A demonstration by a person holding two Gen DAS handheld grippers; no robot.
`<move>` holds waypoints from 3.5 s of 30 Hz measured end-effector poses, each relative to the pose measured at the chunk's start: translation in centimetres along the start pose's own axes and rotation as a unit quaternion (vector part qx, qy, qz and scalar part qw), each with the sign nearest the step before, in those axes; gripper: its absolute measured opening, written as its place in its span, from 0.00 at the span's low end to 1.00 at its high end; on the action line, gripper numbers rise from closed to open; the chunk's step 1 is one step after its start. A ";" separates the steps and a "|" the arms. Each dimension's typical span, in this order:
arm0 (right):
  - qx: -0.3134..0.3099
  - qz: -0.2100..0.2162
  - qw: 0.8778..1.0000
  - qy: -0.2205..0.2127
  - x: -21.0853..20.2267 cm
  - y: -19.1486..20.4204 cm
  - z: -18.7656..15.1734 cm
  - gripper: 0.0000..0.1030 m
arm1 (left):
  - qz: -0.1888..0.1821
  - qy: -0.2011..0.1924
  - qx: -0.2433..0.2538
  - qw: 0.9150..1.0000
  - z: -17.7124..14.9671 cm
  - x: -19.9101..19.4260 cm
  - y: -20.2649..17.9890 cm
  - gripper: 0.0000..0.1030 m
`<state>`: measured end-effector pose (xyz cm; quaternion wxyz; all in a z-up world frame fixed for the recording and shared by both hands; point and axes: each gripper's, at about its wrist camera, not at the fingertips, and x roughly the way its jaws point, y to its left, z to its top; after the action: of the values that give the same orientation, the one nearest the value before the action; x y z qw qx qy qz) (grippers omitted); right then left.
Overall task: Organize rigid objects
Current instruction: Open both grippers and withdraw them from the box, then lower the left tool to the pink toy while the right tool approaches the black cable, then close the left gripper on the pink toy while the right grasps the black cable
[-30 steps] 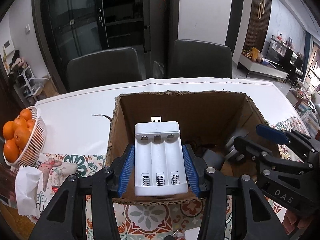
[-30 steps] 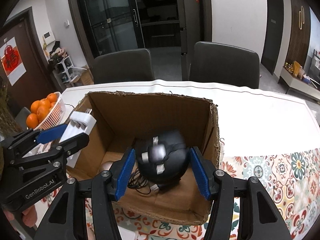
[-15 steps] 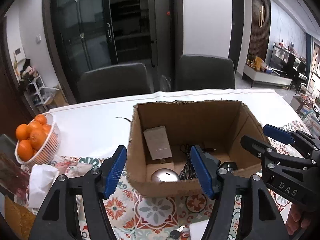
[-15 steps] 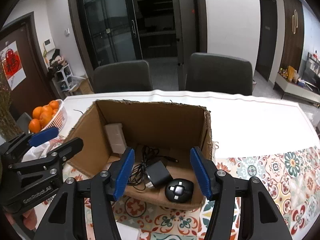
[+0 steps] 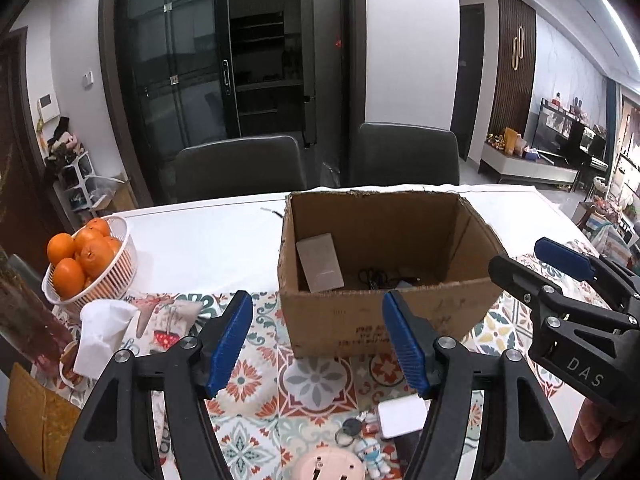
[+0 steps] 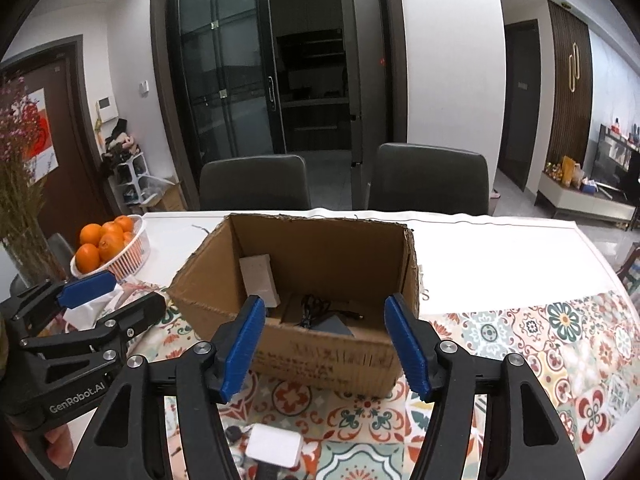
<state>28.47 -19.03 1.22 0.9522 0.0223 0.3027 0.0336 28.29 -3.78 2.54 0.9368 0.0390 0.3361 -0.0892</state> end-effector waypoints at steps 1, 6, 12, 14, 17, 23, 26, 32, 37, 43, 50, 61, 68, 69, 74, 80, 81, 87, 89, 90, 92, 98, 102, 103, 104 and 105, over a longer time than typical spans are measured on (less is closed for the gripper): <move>-0.001 -0.001 1.000 -0.002 -0.3 0.2 -0.2 0.62 | -0.002 -0.001 0.000 1.000 -0.4 -0.4 0.1 0.65; 0.007 0.007 1.000 -0.009 -1.7 0.6 -1.4 0.63 | 0.000 -0.010 -0.001 1.000 -2.2 -2.1 0.4 0.68; 0.008 0.008 1.000 -0.014 -3.1 1.2 -3.1 0.64 | 0.000 -0.019 0.004 1.000 -4.2 -3.9 0.7 0.68; 0.008 0.011 1.000 -0.014 -3.4 1.6 -3.7 0.65 | 0.003 -0.024 0.008 1.000 -4.9 -4.5 0.8 0.68; 0.007 0.013 1.000 -0.016 -3.9 1.9 -4.6 0.66 | 0.006 -0.029 0.011 0.999 -5.7 -5.3 0.9 0.69; 0.010 0.013 1.000 -0.015 -4.7 2.7 -6.4 0.66 | 0.012 -0.039 0.016 0.999 -7.2 -6.3 1.2 0.70; 0.014 0.016 1.000 -0.013 -5.0 3.0 -7.3 0.66 | 0.011 -0.041 0.020 0.999 -8.2 -6.8 1.3 0.71; 0.025 0.018 0.999 -0.008 -5.6 3.1 -8.8 0.66 | 0.009 -0.045 0.030 0.999 -9.7 -7.5 1.3 0.73; 0.024 0.007 1.000 -0.013 -6.1 3.4 -10.0 0.66 | 0.010 -0.043 0.035 0.998 -11.0 -7.7 1.4 0.73; 0.017 -0.005 1.000 -0.019 -6.7 3.8 -11.3 0.66 | -0.001 -0.031 0.047 0.998 -12.8 -7.1 1.2 0.73; 0.019 -0.001 1.000 0.003 -6.2 4.2 -13.0 0.66 | -0.014 -0.007 0.054 0.998 -14.3 -5.8 1.3 0.73; 0.025 0.007 0.999 0.041 -3.9 4.4 -15.1 0.66 | -0.043 0.032 0.076 0.996 -16.1 -3.5 1.2 0.81; 0.029 0.012 0.997 0.065 -2.2 4.2 -15.9 0.66 | -0.061 0.057 0.085 0.993 -16.9 -1.6 1.1 0.82; 0.029 0.012 0.997 0.068 -2.1 4.2 -16.0 0.66 | -0.065 0.060 0.087 0.992 -17.0 -1.3 1.1 0.83; 0.034 0.024 0.996 0.074 -1.1 3.9 -16.6 0.66 | -0.082 0.071 0.090 0.990 -17.4 -0.3 0.8 0.87; 0.043 0.031 0.995 0.085 0.4 3.5 -17.0 0.65 | -0.089 0.080 0.085 0.989 -17.6 1.2 0.8 0.87; 0.044 0.030 0.995 0.086 0.5 3.5 -17.1 0.64 | -0.091 0.081 0.084 0.989 -17.6 1.4 0.8 0.87; 0.052 0.035 0.993 0.101 1.9 3.3 -17.5 0.57 | -0.097 0.084 0.078 0.989 -17.9 2.4 1.0 0.87; 0.054 0.035 0.992 0.105 2.4 3.2 -17.6 0.56 | -0.096 0.084 0.076 0.989 -18.0 2.6 1.0 0.87; 0.055 0.035 0.992 0.106 2.6 3.2 -17.7 0.55 | -0.099 0.085 0.076 0.989 -18.0 2.8 1.1 0.87; 0.059 0.036 0.991 0.110 3.0 3.1 -17.8 0.55 | -0.101 0.088 0.077 0.988 -18.0 3.1 1.0 0.87; 0.069 0.039 0.989 0.124 4.2 2.8 -18.0 0.50 | -0.108 0.095 0.076 0.987 -18.0 4.1 0.9 0.87; 0.077 0.042 0.988 0.131 4.9 2.6 -18.1 0.49 | -0.110 0.098 0.073 0.986 -18.1 4.7 0.9 0.87; 0.077 0.042 0.987 0.132 5.0 2.5 -18.1 0.49 | -0.110 0.099 0.073 0.986 -18.1 4.8 0.9 0.87; 0.076 0.040 0.987 0.132 5.1 2.6 -18.1 0.49 | -0.112 0.101 0.070 0.986 -18.1 5.0 0.9 0.87; 0.075 0.042 0.987 0.132 5.2 2.6 -18.1 0.48 | -0.115 0.103 0.067 0.986 -18.2 5.1 1.0 0.86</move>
<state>22.10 -15.61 -16.32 0.8971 0.1014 0.4266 0.0534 21.06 -1.11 -14.72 0.8761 0.0718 0.4261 -0.2137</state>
